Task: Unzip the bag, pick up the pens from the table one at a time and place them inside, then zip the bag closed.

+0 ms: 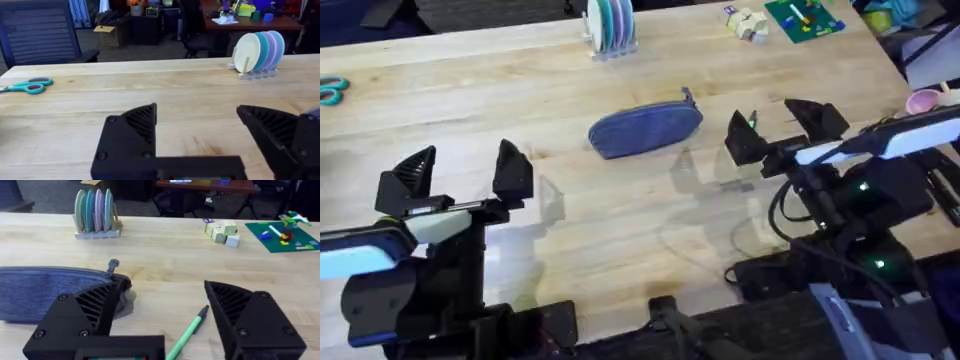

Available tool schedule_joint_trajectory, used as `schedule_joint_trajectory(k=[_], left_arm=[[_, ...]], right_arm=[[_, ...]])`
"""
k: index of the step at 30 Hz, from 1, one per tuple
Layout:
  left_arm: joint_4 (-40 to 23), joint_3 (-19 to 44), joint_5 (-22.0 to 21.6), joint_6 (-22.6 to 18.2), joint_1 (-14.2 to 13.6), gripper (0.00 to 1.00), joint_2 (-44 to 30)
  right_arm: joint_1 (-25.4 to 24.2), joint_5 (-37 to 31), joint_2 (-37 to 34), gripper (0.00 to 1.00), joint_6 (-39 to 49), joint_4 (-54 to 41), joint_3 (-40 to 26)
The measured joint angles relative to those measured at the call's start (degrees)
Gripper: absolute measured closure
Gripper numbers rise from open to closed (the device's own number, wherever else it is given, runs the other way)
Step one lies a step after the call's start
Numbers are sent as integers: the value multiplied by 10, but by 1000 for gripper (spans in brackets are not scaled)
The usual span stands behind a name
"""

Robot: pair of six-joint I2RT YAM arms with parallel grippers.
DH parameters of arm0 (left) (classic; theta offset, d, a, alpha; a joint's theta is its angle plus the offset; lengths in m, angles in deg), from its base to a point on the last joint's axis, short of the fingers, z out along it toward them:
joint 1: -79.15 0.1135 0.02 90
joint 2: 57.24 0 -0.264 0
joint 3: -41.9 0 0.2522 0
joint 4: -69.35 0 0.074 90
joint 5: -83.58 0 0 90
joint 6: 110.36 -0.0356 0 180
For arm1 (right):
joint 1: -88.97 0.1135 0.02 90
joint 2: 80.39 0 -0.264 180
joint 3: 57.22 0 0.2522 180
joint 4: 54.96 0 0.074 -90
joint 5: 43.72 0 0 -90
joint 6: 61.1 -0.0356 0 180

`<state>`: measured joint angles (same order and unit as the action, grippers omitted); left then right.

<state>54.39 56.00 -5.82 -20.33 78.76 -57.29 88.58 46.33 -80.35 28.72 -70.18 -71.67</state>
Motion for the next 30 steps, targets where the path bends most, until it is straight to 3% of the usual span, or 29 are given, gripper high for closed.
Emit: schedule_joint_trajectory(k=[7, 14, 20, 30], left_arm=[[-60, 13, 0, 0, 0, 8, 0], [-184, 131, 0, -1, 0, 8, -20], [-240, 255, 0, -4, 0, 8, -106], [-305, 446, 1, -5, 0, 8, -311]], right_arm=[[0, 19, 0, 3, 0, -15, -10], [0, 34, -9, 4, 0, -113, -95], [0, 39, -57, 4, 0, -205, -210], [0, 48, -200, 4, -15, -271, -373]])
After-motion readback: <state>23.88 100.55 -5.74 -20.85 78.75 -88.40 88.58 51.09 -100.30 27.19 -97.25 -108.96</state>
